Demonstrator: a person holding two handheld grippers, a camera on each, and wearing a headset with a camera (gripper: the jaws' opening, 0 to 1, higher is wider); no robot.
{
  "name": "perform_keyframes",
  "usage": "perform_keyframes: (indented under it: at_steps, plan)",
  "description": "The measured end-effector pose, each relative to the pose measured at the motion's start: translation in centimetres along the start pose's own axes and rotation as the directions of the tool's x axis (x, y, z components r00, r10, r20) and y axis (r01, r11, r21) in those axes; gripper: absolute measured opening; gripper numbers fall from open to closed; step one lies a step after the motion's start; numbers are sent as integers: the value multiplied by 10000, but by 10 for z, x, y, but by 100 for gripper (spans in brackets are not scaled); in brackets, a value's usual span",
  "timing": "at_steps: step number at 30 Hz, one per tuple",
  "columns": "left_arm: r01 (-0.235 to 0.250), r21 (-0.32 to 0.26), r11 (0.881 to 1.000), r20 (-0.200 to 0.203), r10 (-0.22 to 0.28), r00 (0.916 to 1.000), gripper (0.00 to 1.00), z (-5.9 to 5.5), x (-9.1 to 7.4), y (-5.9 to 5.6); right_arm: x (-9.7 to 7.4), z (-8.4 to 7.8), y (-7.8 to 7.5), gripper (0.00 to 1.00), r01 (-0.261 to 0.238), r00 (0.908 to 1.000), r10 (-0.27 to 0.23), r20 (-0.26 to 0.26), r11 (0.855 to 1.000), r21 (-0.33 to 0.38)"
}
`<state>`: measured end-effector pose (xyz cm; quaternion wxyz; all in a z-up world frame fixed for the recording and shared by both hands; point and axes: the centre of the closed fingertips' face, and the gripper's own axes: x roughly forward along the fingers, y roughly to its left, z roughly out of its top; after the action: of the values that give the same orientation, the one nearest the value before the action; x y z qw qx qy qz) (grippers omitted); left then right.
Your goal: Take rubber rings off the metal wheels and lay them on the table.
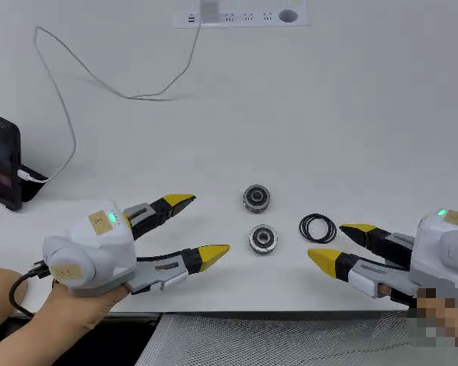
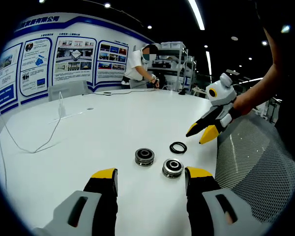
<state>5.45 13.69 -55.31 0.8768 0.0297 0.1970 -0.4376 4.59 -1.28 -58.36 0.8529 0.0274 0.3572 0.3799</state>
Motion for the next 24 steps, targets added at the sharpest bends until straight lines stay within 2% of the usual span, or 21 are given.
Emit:
perform_keyframes:
  at_steps: [7,10,19,24]
  plan:
    - [-23,-20,10000,105,23,9999,58,4,-5,-10,-2,-7,2,56,118,9995,-144,-288,9960,-890]
    - [-43,-8,10000,177,43,9998,60,6,-8,-13,-4,-5,3,60,169,9995,-203,-241,9908,-1341]
    - [-208,101,9997,344,205,9992,63,11,-15,-16,-8,-3,8,65,152,9993,-221,-309,9779,-2087]
    - [-251,177,9995,419,243,9988,64,14,-19,-19,-9,1,14,68,54,9998,-94,-149,9685,-2489]
